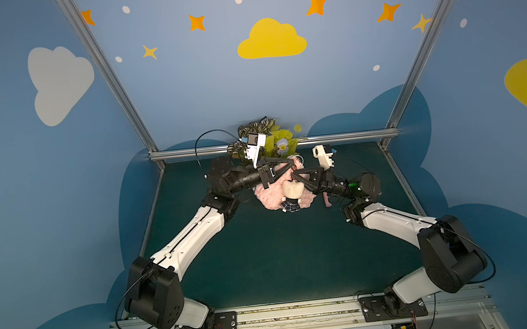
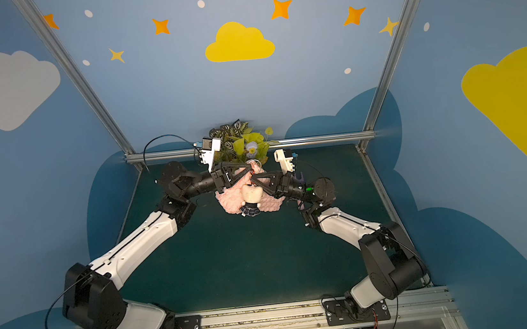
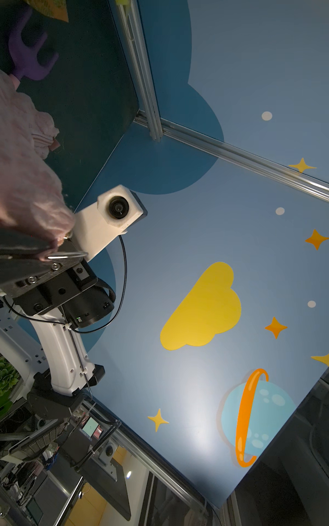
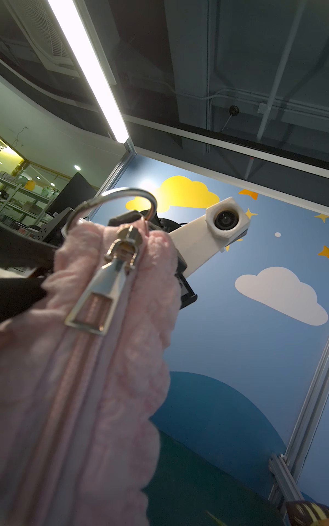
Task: Remove the decoration from the bag
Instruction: Remove the decoration item from the bag.
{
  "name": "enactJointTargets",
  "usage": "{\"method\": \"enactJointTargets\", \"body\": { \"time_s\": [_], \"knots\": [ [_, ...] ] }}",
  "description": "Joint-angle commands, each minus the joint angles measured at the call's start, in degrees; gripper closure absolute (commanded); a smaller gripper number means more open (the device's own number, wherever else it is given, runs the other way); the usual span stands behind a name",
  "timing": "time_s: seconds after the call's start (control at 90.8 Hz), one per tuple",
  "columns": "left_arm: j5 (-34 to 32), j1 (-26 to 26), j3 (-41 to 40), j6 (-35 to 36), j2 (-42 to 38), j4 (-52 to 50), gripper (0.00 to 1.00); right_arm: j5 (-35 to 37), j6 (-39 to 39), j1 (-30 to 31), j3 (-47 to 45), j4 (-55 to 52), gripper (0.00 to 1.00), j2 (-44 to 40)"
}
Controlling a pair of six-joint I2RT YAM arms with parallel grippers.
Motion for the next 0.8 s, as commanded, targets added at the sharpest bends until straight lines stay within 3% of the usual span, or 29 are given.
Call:
{"method": "enactJointTargets", "body": {
  "time_s": [0.0,0.187,0.352,0.44,0.595,0.793],
  "knots": [
    [10.74,-3.78,-2.29,3.19,-0.63,-6.66,0.98,12.86,1.1,-2.44,5.2,3.4,1.0,-2.72],
    [9.5,-3.74,-3.78,5.22,-0.98,-8.19,0.98,13.66,2.23,-3.57,5.11,3.43,1.0,-2.68],
    [6.19,-3.8,-3.04,16.05,-2.49,-20.6,0.98,13.66,2.52,-4.29,4.9,3.47,1.0,-3.29],
    [6.6,-3.81,-3.11,16.2,-2.81,-20.56,0.98,13.81,2.6,-4.69,4.09,3.47,1.0,-2.27],
    [8.8,-3.86,-3.21,7.03,-2.6,-10.73,0.98,15.21,2.11,-4.75,2.37,3.47,1.0,0.25],
    [13.32,-3.27,-0.82,-14.73,0.59,7.9,0.98,16.83,1.97,-5.48,0.86,3.46,1.0,2.91]
  ]
}}
